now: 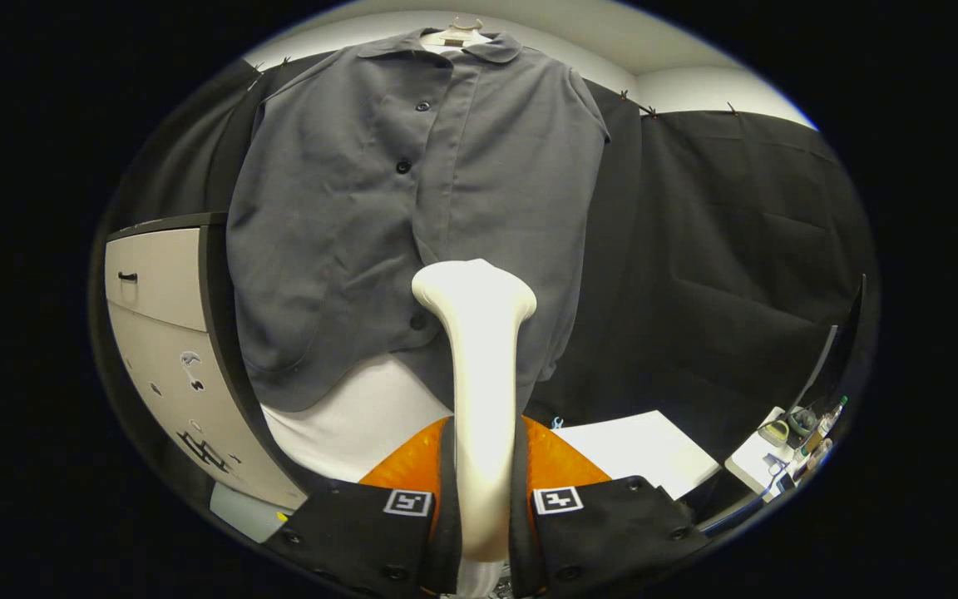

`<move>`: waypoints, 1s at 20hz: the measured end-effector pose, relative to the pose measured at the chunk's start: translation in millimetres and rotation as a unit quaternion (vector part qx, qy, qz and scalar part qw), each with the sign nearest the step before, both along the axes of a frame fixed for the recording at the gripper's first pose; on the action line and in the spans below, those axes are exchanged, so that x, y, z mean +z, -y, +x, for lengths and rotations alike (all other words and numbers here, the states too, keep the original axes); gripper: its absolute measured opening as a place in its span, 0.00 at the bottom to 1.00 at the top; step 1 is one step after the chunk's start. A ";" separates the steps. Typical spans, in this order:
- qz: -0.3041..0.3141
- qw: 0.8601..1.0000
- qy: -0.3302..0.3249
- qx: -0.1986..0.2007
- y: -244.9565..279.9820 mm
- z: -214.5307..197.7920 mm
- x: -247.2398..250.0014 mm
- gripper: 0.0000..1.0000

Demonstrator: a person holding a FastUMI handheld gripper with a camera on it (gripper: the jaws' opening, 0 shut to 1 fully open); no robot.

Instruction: Iron the clothes twice with a garment steamer, once on the left side and once on the right side.

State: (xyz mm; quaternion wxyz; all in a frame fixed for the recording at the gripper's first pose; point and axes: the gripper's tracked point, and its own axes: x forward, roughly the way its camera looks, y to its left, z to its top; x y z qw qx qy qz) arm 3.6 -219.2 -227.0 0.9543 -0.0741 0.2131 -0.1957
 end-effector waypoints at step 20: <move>0.013 0.999 0.024 0.017 -95.1 -68.7 66.6 0.31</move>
